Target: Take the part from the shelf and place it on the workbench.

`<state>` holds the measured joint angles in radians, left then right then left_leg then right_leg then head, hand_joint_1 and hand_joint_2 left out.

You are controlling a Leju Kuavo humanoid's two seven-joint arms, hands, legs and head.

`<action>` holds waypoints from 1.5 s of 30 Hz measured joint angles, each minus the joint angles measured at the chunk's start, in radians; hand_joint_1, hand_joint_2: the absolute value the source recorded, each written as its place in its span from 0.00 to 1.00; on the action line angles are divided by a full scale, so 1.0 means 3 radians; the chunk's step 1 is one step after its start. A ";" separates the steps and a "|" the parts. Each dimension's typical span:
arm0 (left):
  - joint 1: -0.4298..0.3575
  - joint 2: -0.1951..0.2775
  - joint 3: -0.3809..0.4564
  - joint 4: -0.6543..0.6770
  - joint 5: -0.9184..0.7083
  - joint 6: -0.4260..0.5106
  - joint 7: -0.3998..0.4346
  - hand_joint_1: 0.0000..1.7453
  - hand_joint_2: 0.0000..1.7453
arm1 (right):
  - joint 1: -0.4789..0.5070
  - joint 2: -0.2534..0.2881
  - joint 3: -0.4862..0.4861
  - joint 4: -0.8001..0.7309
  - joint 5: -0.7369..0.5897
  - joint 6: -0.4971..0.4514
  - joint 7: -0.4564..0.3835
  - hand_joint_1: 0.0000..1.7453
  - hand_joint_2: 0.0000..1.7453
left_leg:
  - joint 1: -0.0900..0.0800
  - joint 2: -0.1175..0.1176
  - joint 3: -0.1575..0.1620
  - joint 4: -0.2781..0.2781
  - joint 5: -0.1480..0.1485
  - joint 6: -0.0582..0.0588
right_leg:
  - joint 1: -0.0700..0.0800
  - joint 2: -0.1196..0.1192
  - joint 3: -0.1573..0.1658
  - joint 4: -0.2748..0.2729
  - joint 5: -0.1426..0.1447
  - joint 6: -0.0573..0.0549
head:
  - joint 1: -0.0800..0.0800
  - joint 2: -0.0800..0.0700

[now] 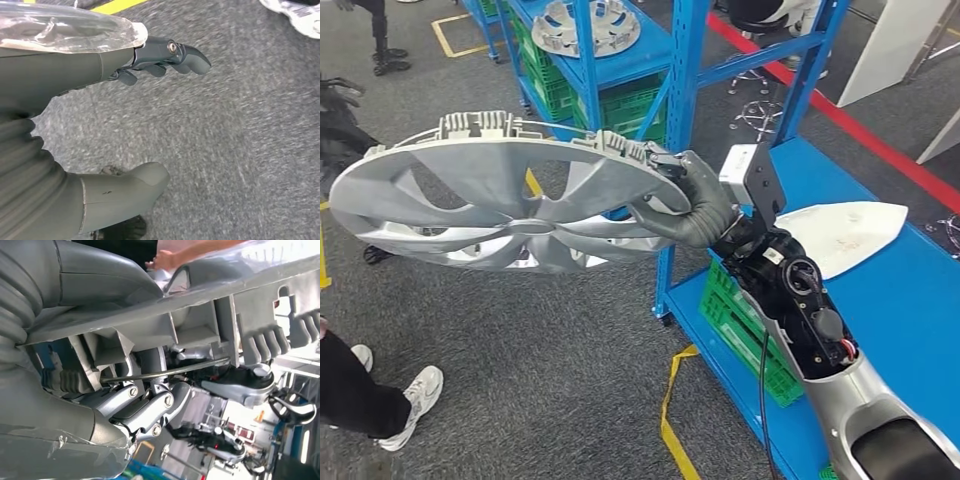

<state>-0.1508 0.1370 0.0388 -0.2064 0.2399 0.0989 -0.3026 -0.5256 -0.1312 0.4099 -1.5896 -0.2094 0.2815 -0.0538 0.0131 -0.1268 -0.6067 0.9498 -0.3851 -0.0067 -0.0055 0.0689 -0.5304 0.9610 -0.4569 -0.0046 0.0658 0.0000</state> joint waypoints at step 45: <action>-0.0037 -0.0002 -0.0073 0.0004 -0.0051 0.0090 0.0134 0.00 1.00 | 0.0114 0.0005 -0.0022 -0.0013 0.0047 -0.0002 0.0067 1.00 1.00 | 0.0019 0.0620 0.0022 0.0017 -0.0046 -0.0098 | 0.0015 -0.0558 0.0064 -0.0063 -0.0004 0.0042 | -0.0134 0.0000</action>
<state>-0.1620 0.1365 0.0169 -0.2052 0.2245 0.1260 -0.2623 -0.4914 -0.1296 0.4034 -1.5934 -0.1953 0.2809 -0.0337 0.0188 0.0590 -0.6000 0.9550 -0.3989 -0.0360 -0.0009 -0.0984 -0.5113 0.9421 -0.4581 0.0080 0.0258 0.0000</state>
